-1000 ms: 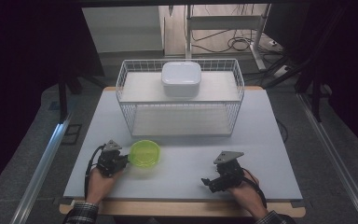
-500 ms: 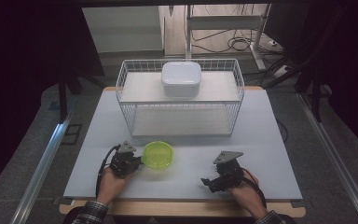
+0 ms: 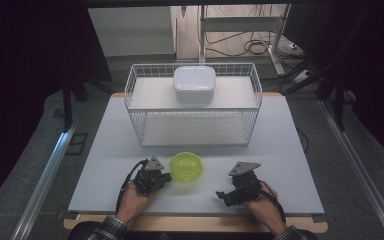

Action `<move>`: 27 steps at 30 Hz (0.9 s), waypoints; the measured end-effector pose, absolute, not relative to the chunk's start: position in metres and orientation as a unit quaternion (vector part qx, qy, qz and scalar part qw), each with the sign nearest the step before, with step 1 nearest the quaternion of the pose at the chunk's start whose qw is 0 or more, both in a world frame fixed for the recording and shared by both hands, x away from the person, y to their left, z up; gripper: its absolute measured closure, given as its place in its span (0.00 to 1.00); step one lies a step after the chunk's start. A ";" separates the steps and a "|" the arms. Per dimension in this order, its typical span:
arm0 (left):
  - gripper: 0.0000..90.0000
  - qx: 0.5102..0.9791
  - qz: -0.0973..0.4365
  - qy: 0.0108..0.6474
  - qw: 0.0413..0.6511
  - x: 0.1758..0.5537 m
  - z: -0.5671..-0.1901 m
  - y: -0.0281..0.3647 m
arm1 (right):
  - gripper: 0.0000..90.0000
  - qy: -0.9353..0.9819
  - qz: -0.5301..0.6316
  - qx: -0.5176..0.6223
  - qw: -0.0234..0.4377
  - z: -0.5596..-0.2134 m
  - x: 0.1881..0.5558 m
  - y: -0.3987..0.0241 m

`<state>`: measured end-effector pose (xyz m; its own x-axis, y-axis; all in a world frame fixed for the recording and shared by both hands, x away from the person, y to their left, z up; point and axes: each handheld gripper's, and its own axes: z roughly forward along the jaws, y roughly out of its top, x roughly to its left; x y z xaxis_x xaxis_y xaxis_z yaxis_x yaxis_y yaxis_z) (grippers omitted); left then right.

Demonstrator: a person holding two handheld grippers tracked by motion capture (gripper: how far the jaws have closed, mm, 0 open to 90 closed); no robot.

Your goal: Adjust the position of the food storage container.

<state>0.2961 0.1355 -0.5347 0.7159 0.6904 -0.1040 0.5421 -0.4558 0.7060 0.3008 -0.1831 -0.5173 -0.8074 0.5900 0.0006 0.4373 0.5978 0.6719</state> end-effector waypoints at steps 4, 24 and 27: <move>0.99 0.853 0.096 0.354 0.371 0.294 -0.535 0.127 | 0.07 0.887 0.342 0.290 0.111 -0.517 0.301 -0.183; 0.35 0.833 0.127 0.372 0.390 0.279 -0.521 0.147 | 0.07 0.880 0.358 0.294 0.108 -0.513 0.301 -0.187; 0.27 0.828 0.123 0.371 0.402 0.273 -0.518 0.154 | 0.07 0.879 0.360 0.294 0.108 -0.513 0.300 -0.187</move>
